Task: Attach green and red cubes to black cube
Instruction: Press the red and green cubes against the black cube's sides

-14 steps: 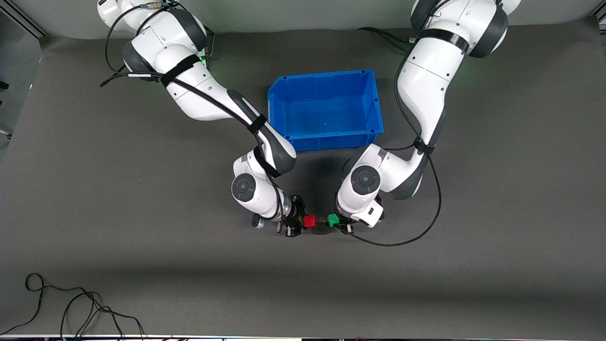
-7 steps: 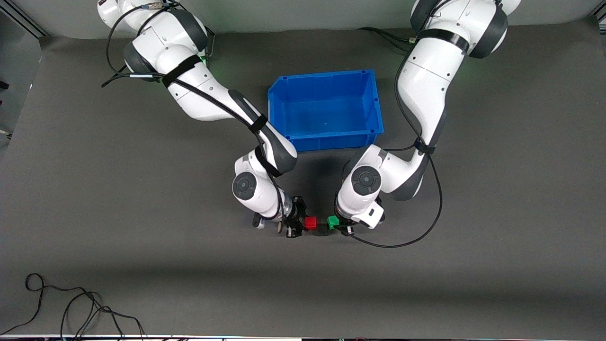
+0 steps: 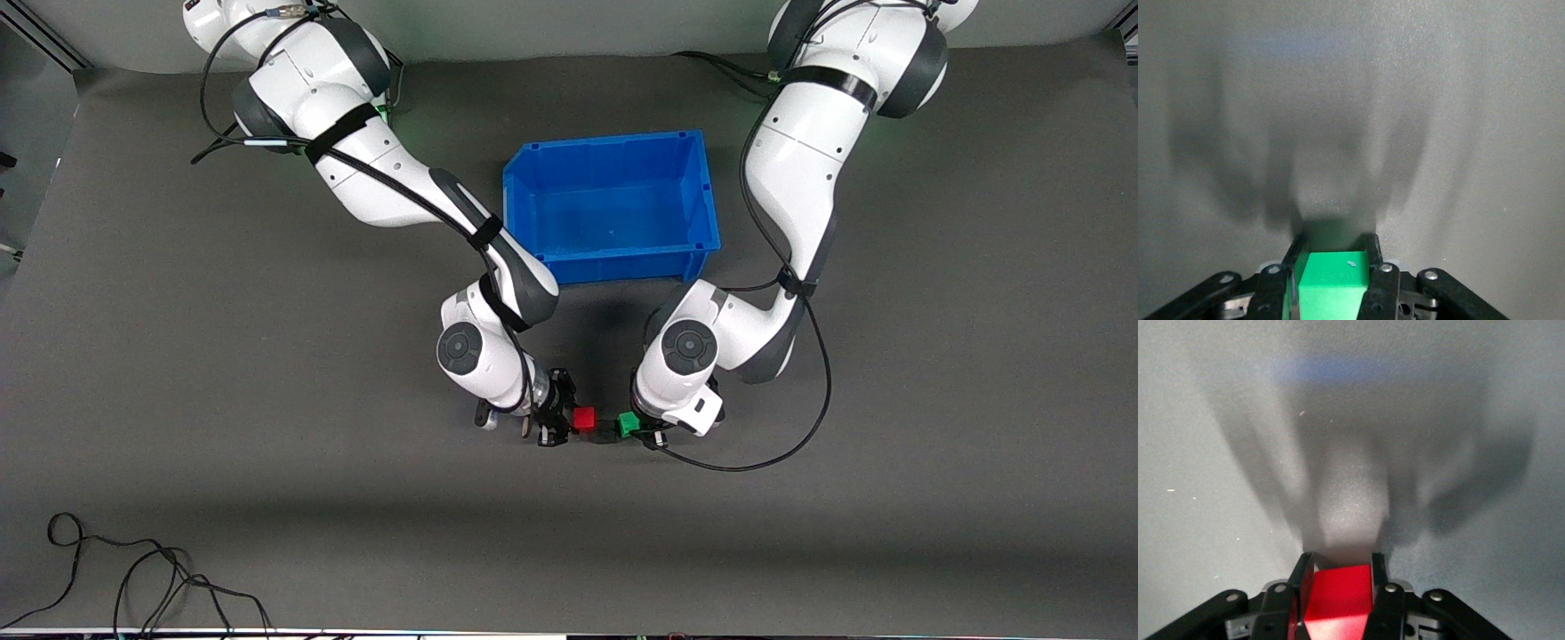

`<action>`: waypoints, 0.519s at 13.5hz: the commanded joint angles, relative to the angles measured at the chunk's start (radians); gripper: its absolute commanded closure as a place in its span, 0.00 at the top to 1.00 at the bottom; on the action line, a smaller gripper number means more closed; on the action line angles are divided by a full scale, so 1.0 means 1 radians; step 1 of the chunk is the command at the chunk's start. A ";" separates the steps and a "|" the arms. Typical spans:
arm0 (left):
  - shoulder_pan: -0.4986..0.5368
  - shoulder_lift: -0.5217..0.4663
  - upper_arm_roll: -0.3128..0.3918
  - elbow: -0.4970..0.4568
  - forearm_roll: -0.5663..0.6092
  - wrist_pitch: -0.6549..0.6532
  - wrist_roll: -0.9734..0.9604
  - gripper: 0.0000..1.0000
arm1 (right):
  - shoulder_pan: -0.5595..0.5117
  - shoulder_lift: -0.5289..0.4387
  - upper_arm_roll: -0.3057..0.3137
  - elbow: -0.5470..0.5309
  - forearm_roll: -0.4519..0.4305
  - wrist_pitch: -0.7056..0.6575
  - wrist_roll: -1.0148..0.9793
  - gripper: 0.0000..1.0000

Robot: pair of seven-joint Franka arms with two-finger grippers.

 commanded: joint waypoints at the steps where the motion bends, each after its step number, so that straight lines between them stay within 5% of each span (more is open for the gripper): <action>1: -0.011 0.020 0.010 0.037 0.003 0.016 -0.014 0.00 | 0.019 0.051 -0.017 0.057 -0.018 0.044 0.030 0.00; 7: -0.012 0.020 0.010 0.049 0.006 0.016 -0.012 0.00 | 0.019 0.051 -0.017 0.055 -0.021 0.044 0.029 0.00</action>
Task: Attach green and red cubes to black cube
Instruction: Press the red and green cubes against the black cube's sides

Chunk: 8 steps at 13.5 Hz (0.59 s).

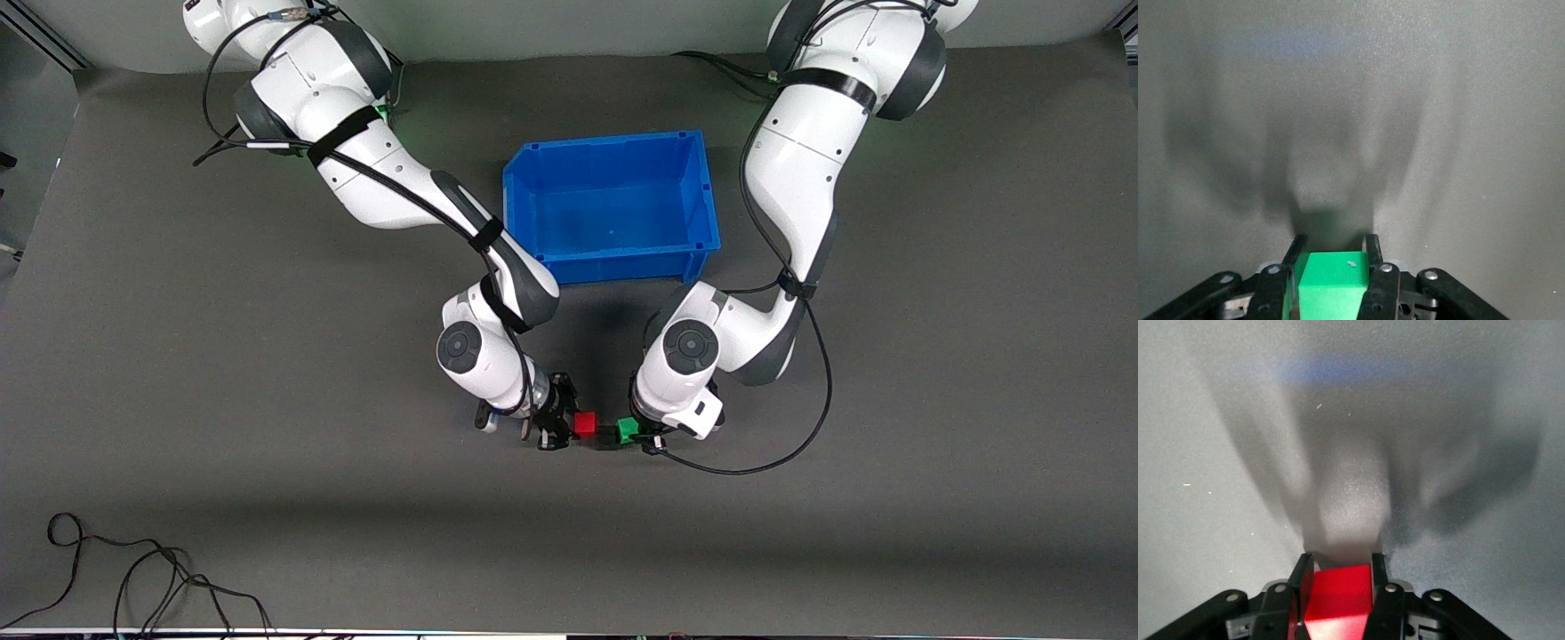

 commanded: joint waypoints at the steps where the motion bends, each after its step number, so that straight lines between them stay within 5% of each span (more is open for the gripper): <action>1: -0.012 0.016 0.007 0.036 0.003 0.001 -0.013 0.00 | 0.018 0.040 -0.015 0.045 -0.021 0.022 0.029 0.00; 3: -0.014 0.016 0.007 0.035 0.005 0.001 -0.013 0.00 | 0.018 0.040 -0.015 0.045 -0.021 0.022 0.029 0.00; 4: -0.014 0.016 0.007 0.035 0.008 0.001 -0.009 0.19 | 0.018 0.040 -0.015 0.045 -0.020 0.022 0.029 0.00; 6: -0.011 0.016 0.007 0.035 0.049 0.001 -0.012 0.99 | 0.018 0.040 -0.015 0.045 -0.020 0.022 0.026 0.00; 8: -0.011 0.013 0.007 0.035 0.052 0.001 -0.013 1.00 | 0.016 0.040 -0.014 0.047 -0.020 0.022 0.026 0.00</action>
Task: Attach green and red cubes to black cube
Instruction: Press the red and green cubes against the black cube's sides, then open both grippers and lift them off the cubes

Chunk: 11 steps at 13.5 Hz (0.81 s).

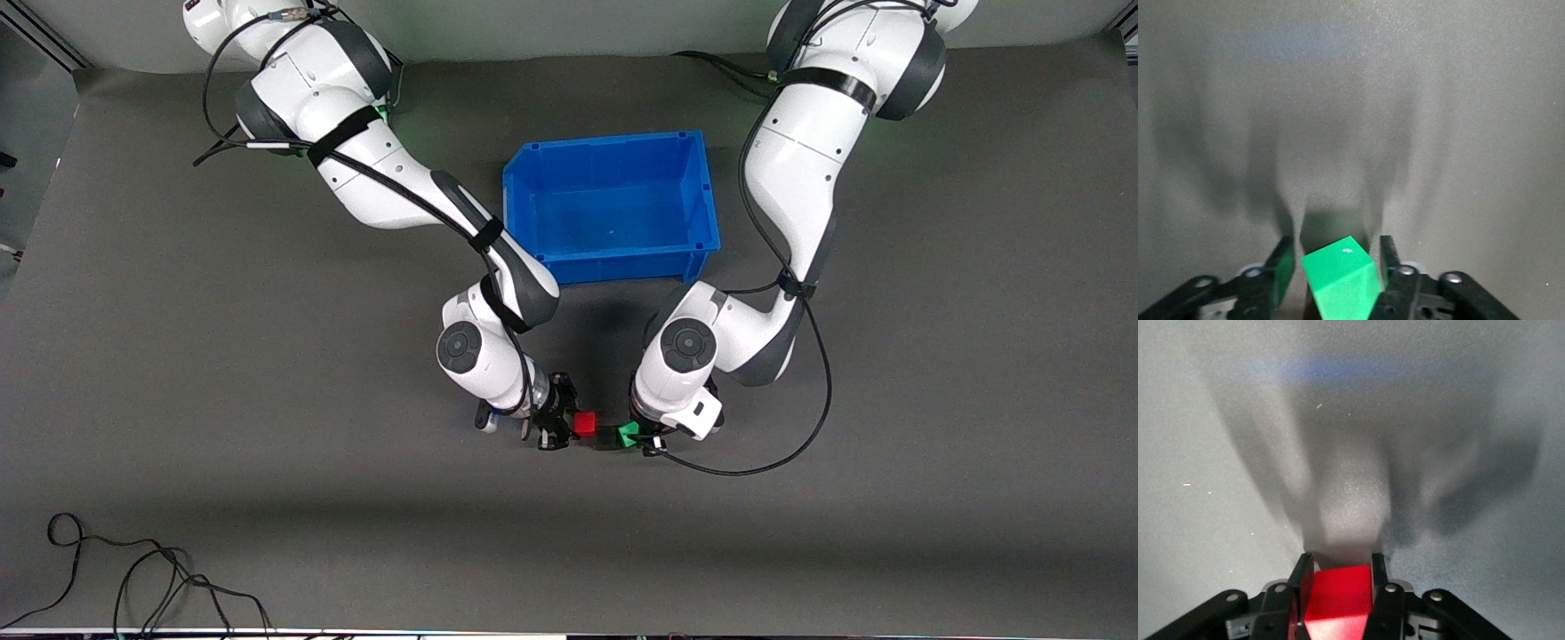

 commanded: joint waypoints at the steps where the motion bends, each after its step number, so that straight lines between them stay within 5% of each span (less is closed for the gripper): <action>1: -0.006 0.008 0.007 0.029 0.020 -0.001 -0.009 1.00 | 0.016 0.040 -0.014 0.046 -0.020 0.022 0.023 0.01; 2: -0.003 -0.001 0.007 0.029 0.023 -0.016 -0.007 1.00 | 0.016 0.040 -0.014 0.046 -0.020 0.022 0.021 0.25; 3: -0.002 -0.013 0.007 0.029 0.032 -0.021 -0.007 1.00 | 0.018 0.040 -0.015 0.045 -0.023 0.022 0.021 0.70; 5: 0.000 -0.024 0.009 0.029 0.051 -0.024 -0.007 1.00 | 0.019 0.039 -0.015 0.045 -0.023 0.022 0.021 0.99; 11: 0.076 -0.155 -0.002 -0.006 0.103 -0.287 0.164 1.00 | 0.019 0.004 -0.015 0.048 -0.054 0.008 0.023 1.00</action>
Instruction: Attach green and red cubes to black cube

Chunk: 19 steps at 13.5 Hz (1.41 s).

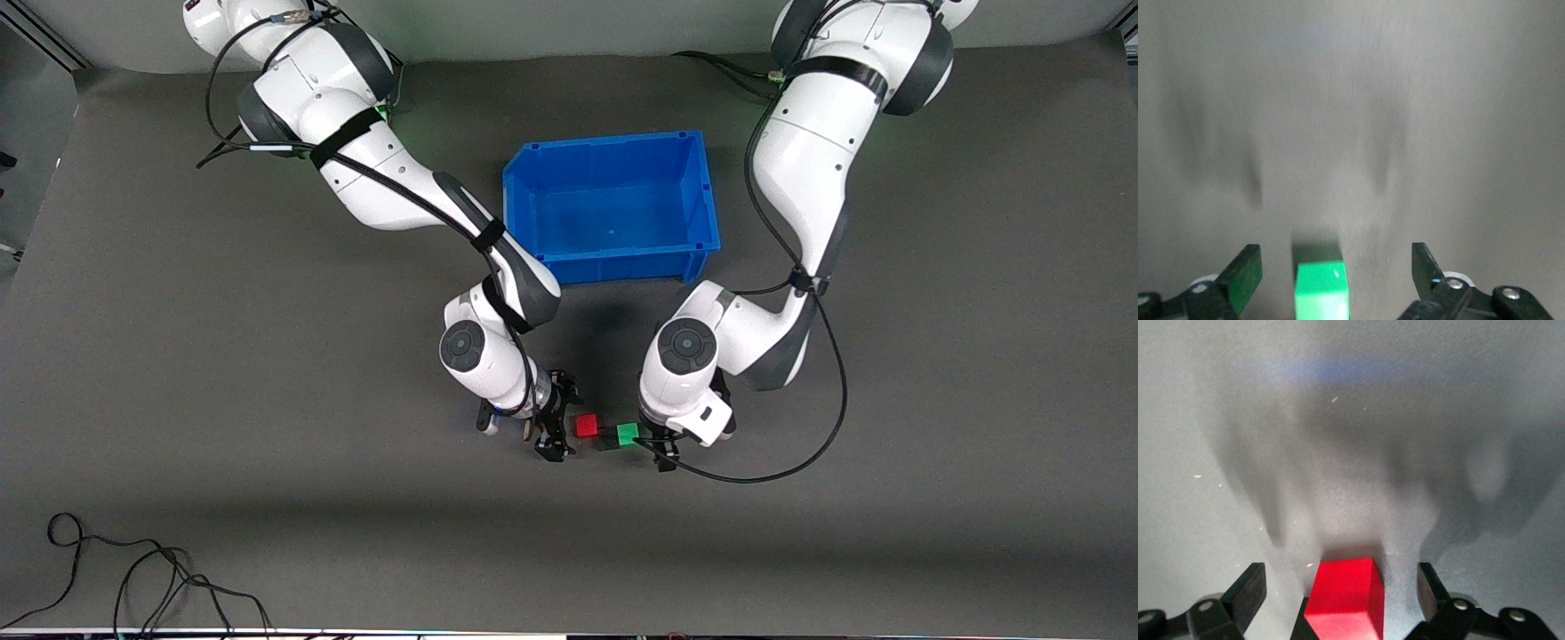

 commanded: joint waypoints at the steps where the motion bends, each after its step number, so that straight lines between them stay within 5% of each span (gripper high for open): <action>1: 0.058 -0.141 -0.009 -0.080 -0.001 -0.107 0.162 1.00 | 0.015 -0.022 -0.015 0.026 -0.028 -0.011 0.021 1.00; 6: 0.157 -0.435 -0.009 -0.329 -0.012 -0.193 0.612 1.00 | -0.011 -0.172 -0.018 0.027 -0.173 -0.314 -0.043 1.00; 14: 0.389 -0.606 -0.003 -0.340 -0.055 -0.509 1.520 1.00 | -0.163 -0.521 -0.018 0.018 -0.167 -0.989 -0.714 1.00; 19: 0.521 -0.802 -0.003 -0.481 -0.136 -0.524 2.009 1.00 | -0.327 -0.681 -0.020 0.012 -0.173 -1.305 -1.156 1.00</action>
